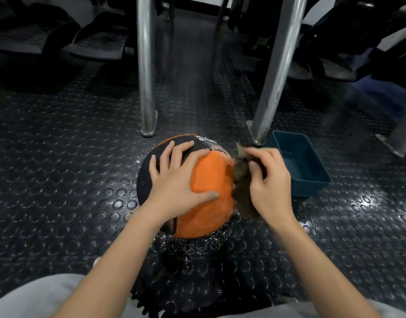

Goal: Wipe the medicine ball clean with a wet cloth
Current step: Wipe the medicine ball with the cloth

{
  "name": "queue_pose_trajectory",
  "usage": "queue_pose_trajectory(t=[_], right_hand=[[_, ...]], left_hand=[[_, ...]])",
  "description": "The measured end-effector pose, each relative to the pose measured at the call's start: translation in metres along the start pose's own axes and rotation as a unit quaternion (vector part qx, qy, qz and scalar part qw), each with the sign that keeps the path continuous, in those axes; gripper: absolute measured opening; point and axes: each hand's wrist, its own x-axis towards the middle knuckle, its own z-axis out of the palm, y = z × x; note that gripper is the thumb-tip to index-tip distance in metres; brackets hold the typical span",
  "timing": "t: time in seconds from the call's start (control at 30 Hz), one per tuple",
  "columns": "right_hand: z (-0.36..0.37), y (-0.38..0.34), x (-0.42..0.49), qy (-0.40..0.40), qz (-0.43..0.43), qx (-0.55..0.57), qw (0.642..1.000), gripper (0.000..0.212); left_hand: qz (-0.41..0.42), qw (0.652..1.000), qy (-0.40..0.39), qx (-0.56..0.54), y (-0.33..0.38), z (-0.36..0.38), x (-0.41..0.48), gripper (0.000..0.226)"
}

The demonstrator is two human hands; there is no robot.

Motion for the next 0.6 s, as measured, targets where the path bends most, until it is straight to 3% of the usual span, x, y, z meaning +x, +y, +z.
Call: queue_pose_trajectory(t=[0.13, 0.3, 0.4, 0.53, 0.6], right_hand=[[0.01, -0.008, -0.01, -0.034, -0.097, 0.008, 0.995, 0.025], [0.015, 0.029, -0.012, -0.072, 0.044, -0.023, 0.996, 0.03], [0.008, 0.019, -0.006, -0.037, 0.061, 0.003, 0.997, 0.034], [-0.001, -0.013, -0.001, 0.03, -0.006, 0.089, 0.996, 0.034], [0.007, -0.014, -0.007, 0.023, -0.064, 0.083, 0.994, 0.027]], left_hand=[[0.005, 0.999, 0.005, -0.034, -0.002, -0.003, 0.001, 0.085], [0.024, 0.984, -0.109, -0.135, -0.019, -0.032, 0.005, 0.074], [0.043, 0.982, -0.136, -0.122, -0.03, -0.04, 0.005, 0.08], [0.043, 0.99, -0.1, -0.09, -0.03, -0.031, 0.006, 0.079], [0.044, 0.991, -0.074, -0.1, -0.028, -0.023, 0.007, 0.076]])
